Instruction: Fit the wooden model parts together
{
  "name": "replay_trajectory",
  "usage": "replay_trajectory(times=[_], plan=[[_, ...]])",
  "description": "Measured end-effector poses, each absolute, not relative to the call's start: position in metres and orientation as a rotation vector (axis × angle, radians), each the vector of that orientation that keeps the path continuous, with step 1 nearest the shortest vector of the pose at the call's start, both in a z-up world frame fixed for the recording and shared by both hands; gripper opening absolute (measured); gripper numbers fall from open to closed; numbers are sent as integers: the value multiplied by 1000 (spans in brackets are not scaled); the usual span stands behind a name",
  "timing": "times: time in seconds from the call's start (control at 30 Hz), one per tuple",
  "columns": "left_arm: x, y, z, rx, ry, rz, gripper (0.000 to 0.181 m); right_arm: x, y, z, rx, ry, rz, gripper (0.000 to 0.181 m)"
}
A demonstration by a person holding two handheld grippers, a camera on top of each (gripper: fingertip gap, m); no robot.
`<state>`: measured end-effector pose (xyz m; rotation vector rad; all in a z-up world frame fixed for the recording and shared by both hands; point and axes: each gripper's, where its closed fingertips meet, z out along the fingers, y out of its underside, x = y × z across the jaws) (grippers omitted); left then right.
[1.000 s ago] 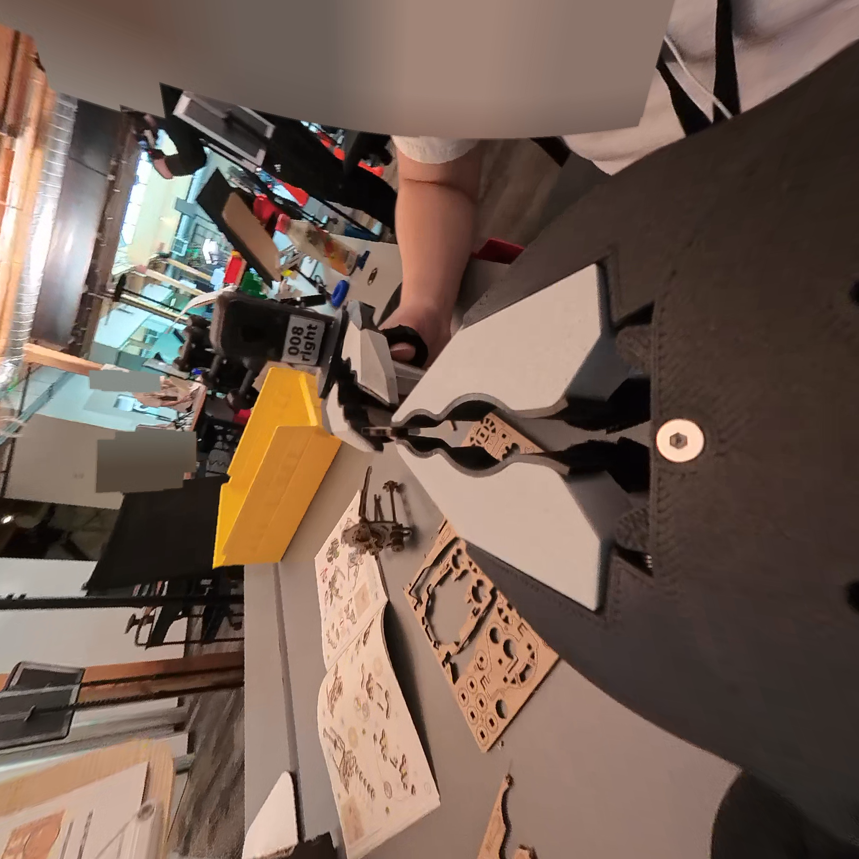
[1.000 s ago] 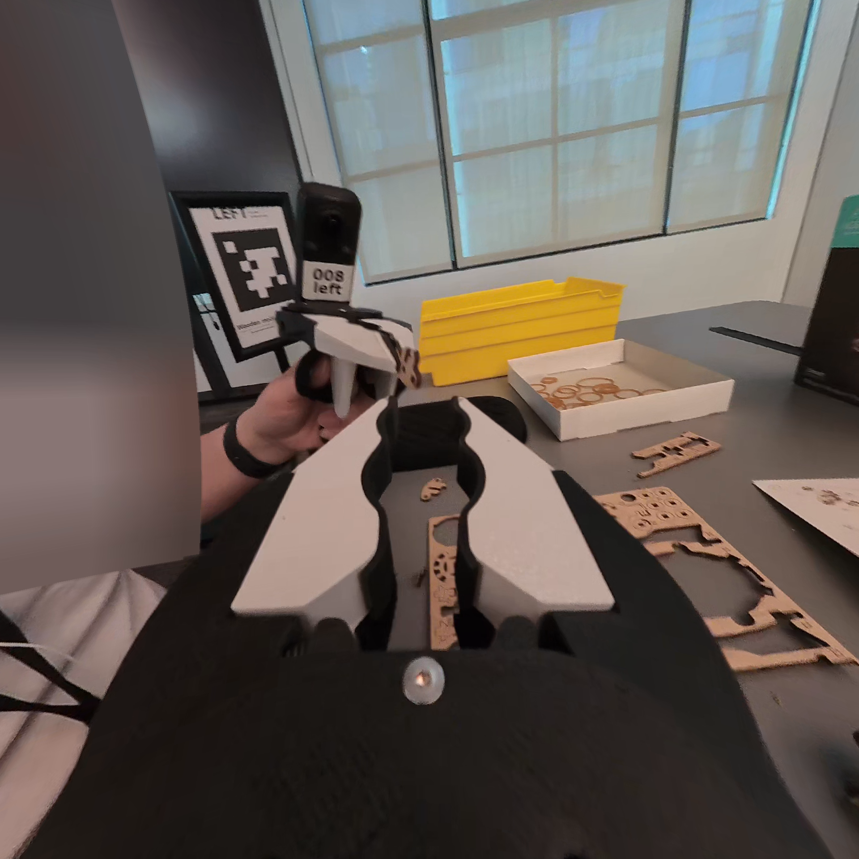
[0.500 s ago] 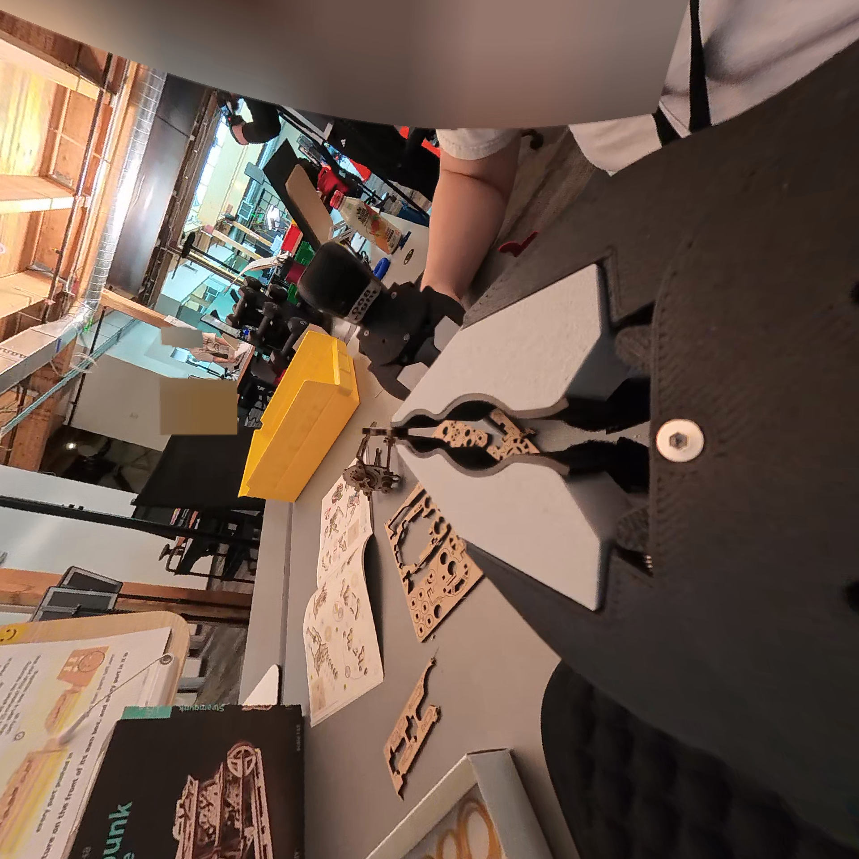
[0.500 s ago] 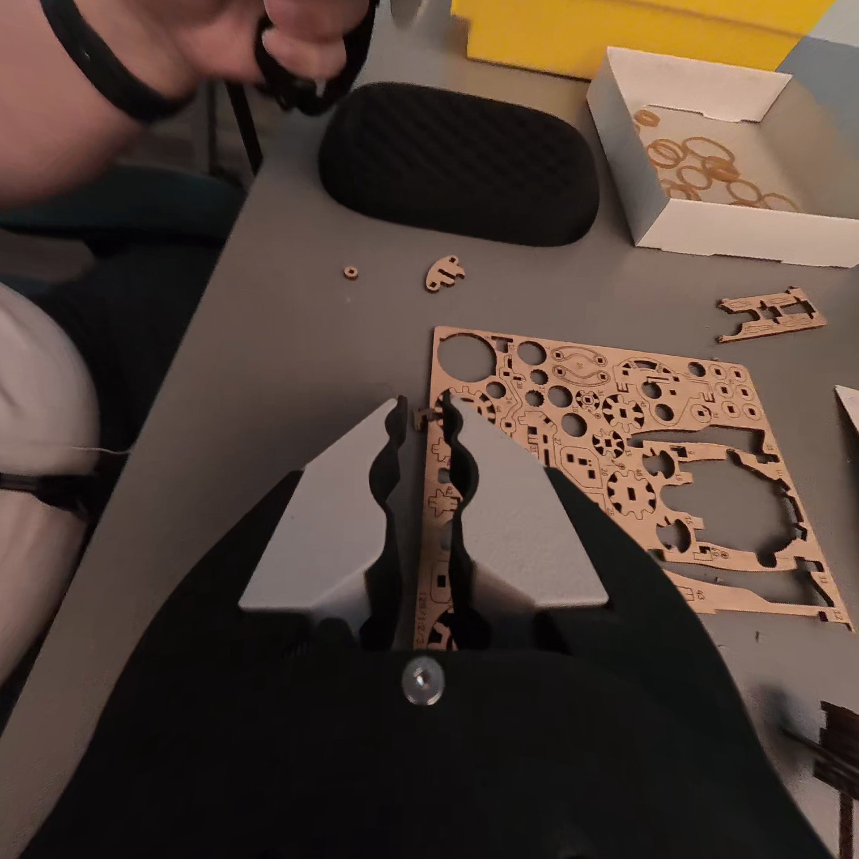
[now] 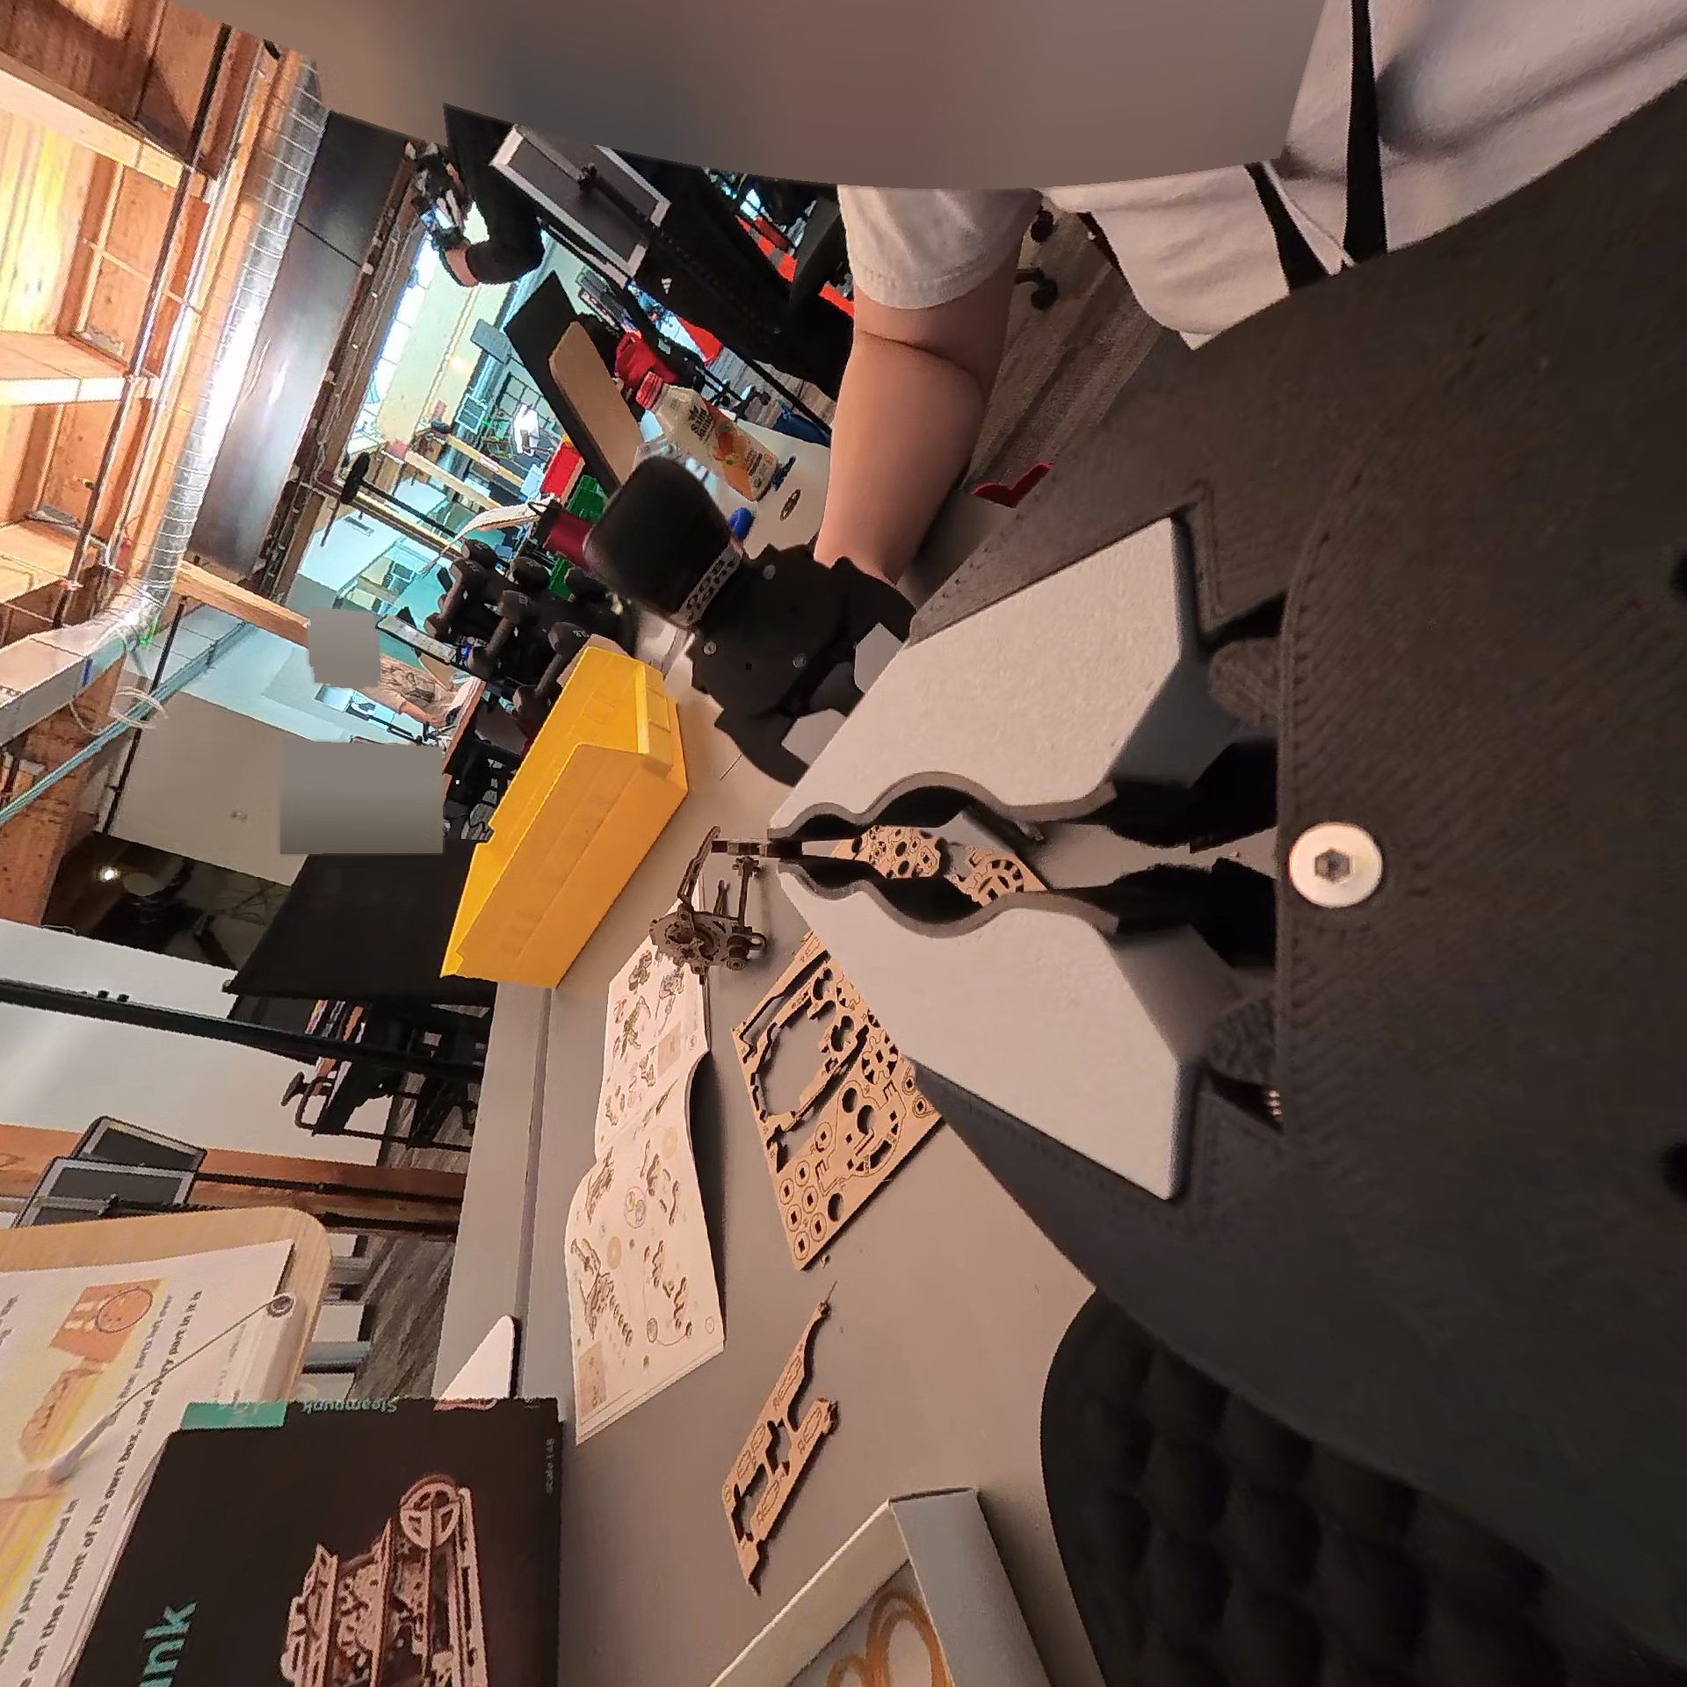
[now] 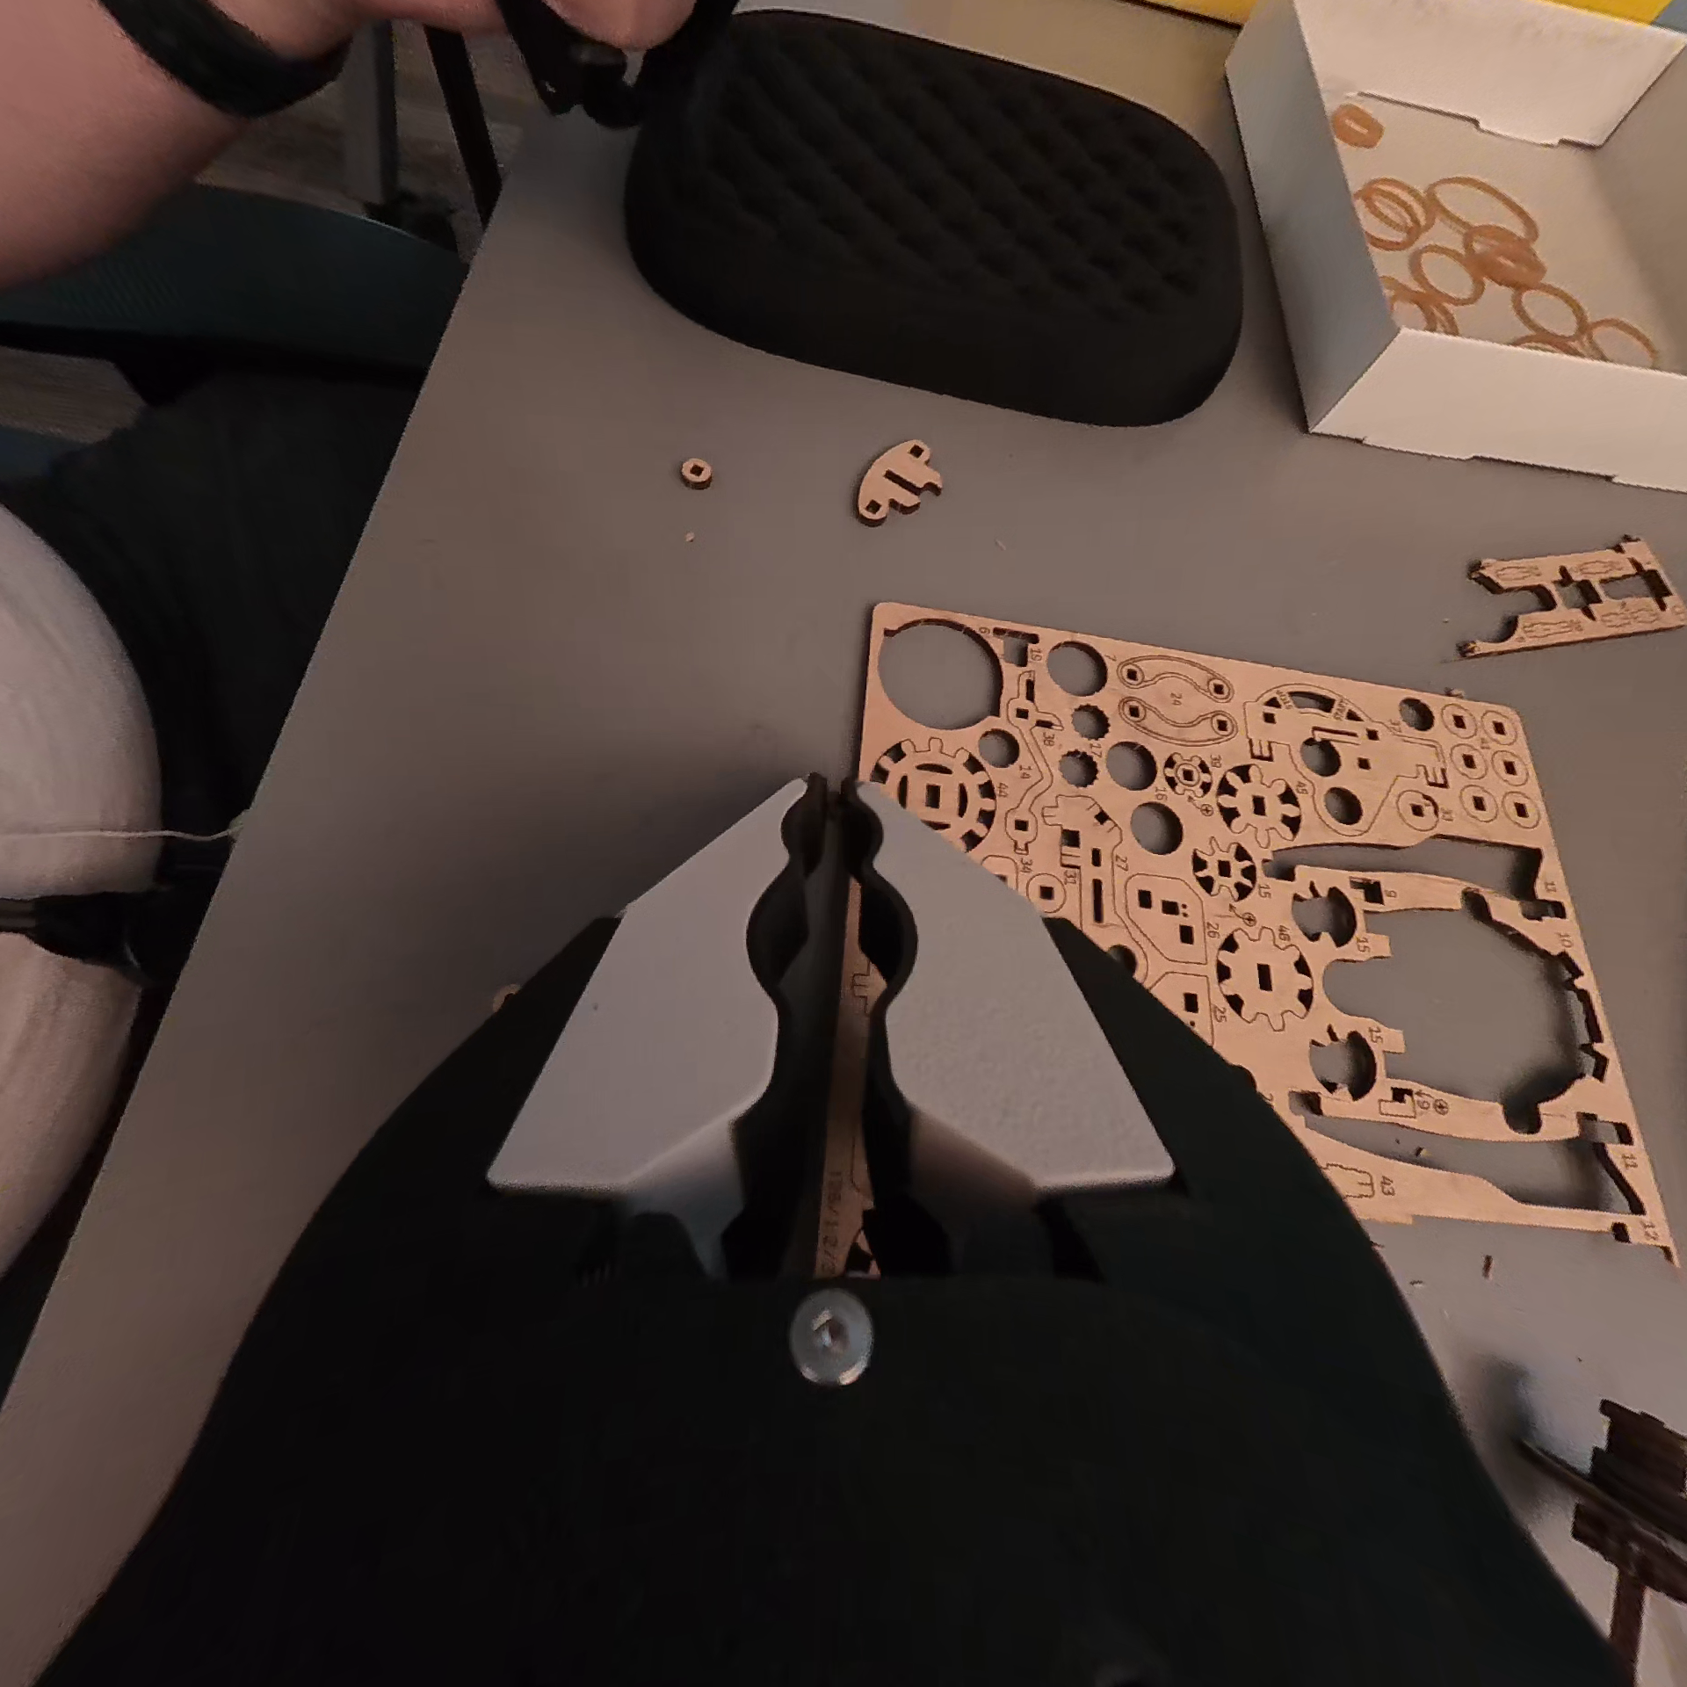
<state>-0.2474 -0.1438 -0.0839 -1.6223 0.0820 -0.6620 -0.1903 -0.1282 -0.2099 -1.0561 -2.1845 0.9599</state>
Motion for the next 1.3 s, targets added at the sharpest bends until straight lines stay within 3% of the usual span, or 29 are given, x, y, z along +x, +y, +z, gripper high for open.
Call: replay_trajectory(times=[0.03,0.53,1.3], plan=[[-248,-144,-85,-1625,78,-664,1,-189,-130,-209,-1045,-2189,967,0],[-222,-140,-127,-1834,-32,-1091,1,-179,-122,-148,-1128,-1906,1457,0],[-231,-145,-138,-1908,-25,-1041,1,-184,-127,-214,-1044,-2232,1009,14]])
